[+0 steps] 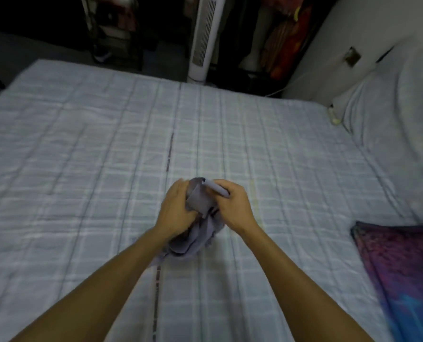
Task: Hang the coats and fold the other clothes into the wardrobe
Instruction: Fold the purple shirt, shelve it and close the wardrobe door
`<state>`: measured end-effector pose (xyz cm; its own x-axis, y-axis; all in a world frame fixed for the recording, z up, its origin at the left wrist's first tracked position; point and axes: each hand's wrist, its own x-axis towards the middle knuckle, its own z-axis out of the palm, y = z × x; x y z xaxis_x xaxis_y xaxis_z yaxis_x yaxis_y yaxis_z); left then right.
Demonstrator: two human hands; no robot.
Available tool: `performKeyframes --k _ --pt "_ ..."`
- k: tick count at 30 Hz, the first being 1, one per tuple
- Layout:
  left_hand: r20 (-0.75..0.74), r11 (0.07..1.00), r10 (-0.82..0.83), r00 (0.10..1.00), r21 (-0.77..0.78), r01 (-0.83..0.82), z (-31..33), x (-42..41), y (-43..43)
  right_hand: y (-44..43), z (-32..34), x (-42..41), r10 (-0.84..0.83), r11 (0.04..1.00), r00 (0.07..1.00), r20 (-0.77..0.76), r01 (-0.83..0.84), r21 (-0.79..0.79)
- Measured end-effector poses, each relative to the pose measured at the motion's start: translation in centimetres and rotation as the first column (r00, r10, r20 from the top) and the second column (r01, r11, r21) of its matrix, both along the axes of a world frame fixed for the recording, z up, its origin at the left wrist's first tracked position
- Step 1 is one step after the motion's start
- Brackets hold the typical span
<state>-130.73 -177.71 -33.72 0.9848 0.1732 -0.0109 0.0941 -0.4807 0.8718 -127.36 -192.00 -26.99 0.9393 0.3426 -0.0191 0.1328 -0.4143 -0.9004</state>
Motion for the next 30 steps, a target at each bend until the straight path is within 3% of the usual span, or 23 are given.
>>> performKeyframes --k 3,8,11,14,17,21,26,30 --pt "-0.108 1.000 -0.018 0.994 0.022 0.020 7.1 -3.2 1.0 0.0 7.6 -2.5 0.012 1.000 0.997 0.079 -0.010 -0.016" --pt "-0.138 0.986 0.010 0.990 0.164 0.013 13.6 -9.9 4.1 -1.3 18.3 -7.5 -0.068 0.997 0.980 0.188 0.059 0.052" --pt "-0.019 0.985 0.119 0.993 0.131 -0.115 18.1 -13.7 5.4 -2.2 23.1 -11.2 -0.093 0.996 0.968 0.233 0.090 0.021" --pt "0.120 0.967 0.256 0.959 -0.021 -0.256 24.5 -16.9 5.8 -3.2 26.5 -14.8 -0.184 0.982 0.940 0.287 0.191 0.006" --pt "0.215 0.953 0.300 0.929 -0.117 -0.281 30.6 -19.5 5.5 -3.9 29.1 -18.2 -0.273 0.960 0.903 0.333 0.277 0.037" --pt "0.318 0.961 0.272 0.908 -0.138 -0.240 35.8 -23.0 5.1 -4.3 32.7 -22.7 -0.395 0.918 0.830 0.395 0.345 0.194" --pt "0.520 0.980 0.066 0.852 0.129 -0.155 38.5 -27.9 6.7 -5.5 36.6 -26.4 -0.461 0.887 0.745 0.482 0.403 0.226" --pt "0.483 0.911 -0.128 0.866 0.402 -0.090 40.3 -31.3 8.1 -6.2 38.7 -28.5 -0.416 0.899 0.683 0.601 0.410 0.156"
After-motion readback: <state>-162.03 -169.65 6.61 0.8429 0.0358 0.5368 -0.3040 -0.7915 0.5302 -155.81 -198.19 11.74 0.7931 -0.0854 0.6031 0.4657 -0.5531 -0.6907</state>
